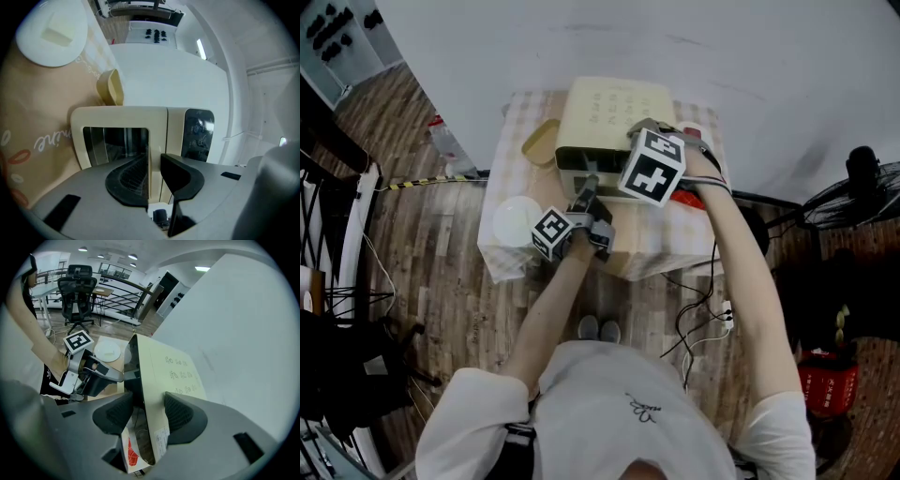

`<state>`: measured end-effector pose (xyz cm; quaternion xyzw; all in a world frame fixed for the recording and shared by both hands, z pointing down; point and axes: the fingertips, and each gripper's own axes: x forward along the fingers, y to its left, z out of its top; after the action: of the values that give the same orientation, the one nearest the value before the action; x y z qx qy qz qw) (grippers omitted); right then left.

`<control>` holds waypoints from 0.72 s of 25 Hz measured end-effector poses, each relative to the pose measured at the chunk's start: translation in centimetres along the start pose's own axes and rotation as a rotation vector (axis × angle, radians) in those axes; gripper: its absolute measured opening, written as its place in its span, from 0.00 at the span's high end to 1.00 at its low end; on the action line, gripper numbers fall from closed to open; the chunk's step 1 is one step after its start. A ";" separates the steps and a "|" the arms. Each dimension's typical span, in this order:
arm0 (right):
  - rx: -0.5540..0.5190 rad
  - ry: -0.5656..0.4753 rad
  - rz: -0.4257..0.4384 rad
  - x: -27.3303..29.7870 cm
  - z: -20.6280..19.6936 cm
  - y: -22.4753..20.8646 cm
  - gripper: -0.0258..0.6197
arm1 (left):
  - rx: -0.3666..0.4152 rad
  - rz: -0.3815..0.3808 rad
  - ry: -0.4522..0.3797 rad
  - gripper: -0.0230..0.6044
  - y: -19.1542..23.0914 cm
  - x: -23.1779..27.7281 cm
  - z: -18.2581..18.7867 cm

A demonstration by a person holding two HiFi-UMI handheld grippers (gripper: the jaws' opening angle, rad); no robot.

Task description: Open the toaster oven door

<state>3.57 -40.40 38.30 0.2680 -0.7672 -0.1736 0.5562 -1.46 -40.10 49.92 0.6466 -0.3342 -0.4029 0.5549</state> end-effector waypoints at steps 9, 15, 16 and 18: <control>-0.009 0.007 0.004 0.0 -0.1 0.0 0.66 | 0.011 0.018 0.028 0.86 -0.5 0.1 -0.1; -0.016 0.027 0.013 -0.1 -0.1 0.0 0.66 | -0.001 0.028 0.033 0.86 -0.4 -0.1 -0.2; -0.015 0.026 0.014 0.0 -0.1 0.0 0.66 | -0.002 0.030 0.030 0.87 -0.4 -0.1 -0.2; -0.015 0.027 0.018 0.1 -0.1 0.0 0.66 | -0.004 0.037 0.026 0.87 -0.4 -0.1 -0.2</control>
<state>3.66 -40.49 38.41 0.2595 -0.7608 -0.1707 0.5699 -1.29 -39.90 49.58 0.6444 -0.3382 -0.3846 0.5678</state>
